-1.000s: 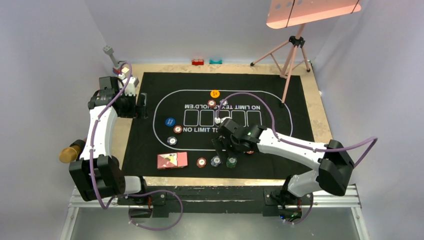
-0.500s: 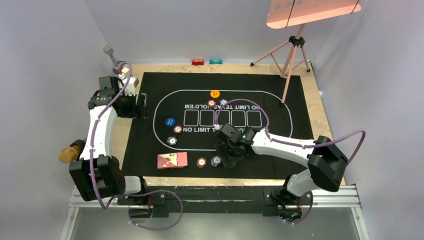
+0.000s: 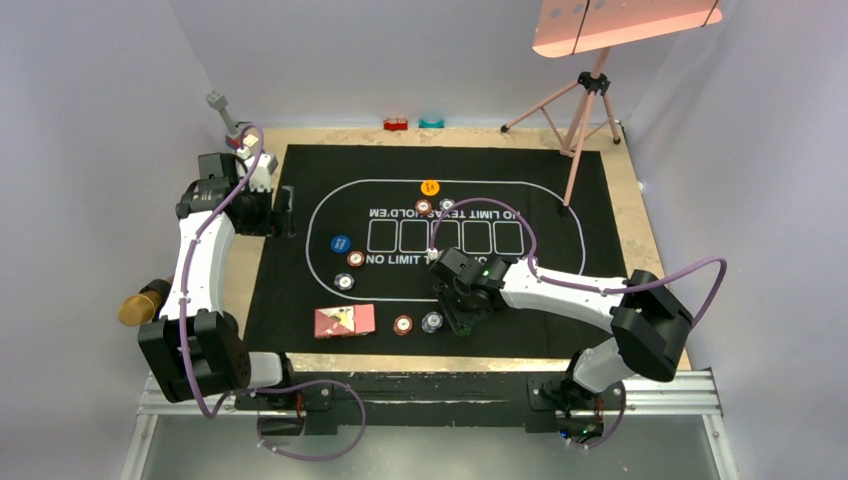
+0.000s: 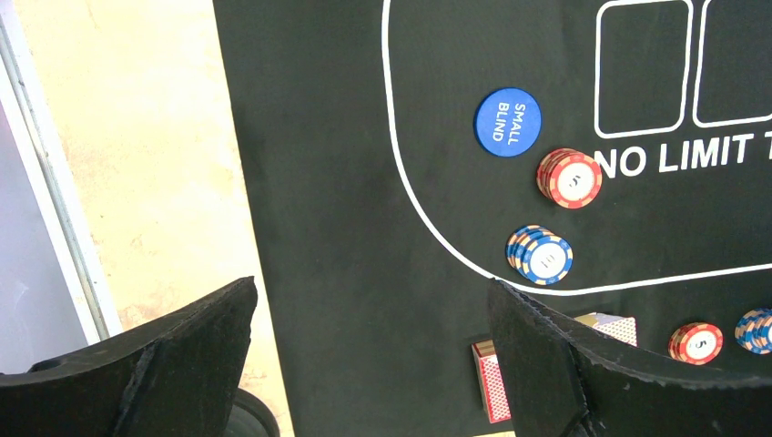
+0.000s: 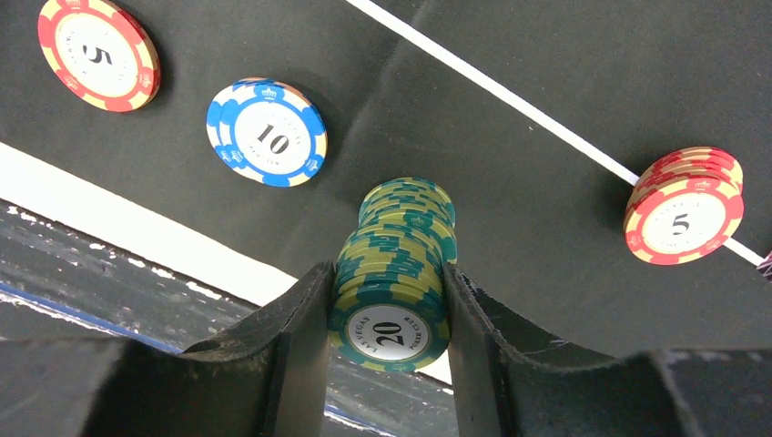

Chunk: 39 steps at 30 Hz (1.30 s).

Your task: Distribute texas hold em gaming equipment

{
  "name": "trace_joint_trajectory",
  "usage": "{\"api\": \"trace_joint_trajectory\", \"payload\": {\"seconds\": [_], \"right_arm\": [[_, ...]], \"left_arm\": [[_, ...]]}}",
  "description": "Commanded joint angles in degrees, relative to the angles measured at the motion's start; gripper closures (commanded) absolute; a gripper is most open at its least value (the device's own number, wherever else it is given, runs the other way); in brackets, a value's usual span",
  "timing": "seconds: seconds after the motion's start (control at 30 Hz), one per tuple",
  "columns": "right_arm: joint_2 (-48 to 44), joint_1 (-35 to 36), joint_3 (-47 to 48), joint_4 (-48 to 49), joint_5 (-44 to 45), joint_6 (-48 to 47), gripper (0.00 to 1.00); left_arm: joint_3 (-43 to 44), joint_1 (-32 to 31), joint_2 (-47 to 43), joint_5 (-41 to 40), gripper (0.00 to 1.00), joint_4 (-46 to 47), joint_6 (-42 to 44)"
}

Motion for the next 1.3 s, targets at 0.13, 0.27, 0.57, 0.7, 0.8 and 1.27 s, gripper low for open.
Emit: {"api": "trace_joint_trajectory", "payload": {"seconds": [0.13, 0.27, 0.57, 0.7, 0.8, 1.27], "right_arm": [[-2.15, 0.31, 4.28, -3.79, 3.50, 0.57, 0.69], [-1.91, 0.32, 10.15, -6.92, 5.42, -0.20, 0.79], [9.27, 0.23, 27.58, -7.12, 6.03, -4.46, 0.87], [19.34, 0.23, 38.29, -4.85, 4.47, -7.89, 0.88], [28.59, 0.28, 46.77, -4.83, 3.50, -10.11, 0.90], [41.09, 0.75, 52.23, 4.55, -0.86, -13.59, 0.91]], "left_arm": [[0.53, 0.47, -1.46, 0.15, 0.00, 0.99, 0.28], [0.44, 0.48, -1.63, 0.18, 0.00, 0.97, 0.38], [0.28, 0.41, -1.77, 0.56, 0.00, 0.98, 0.18], [0.26, 0.48, -1.69, 0.67, 0.00, 0.94, 0.13], [0.39, 0.47, -1.61, 0.68, 0.00, 0.92, -0.17], [0.17, 0.51, -0.95, 0.66, 0.00, 1.13, -0.61]]}}
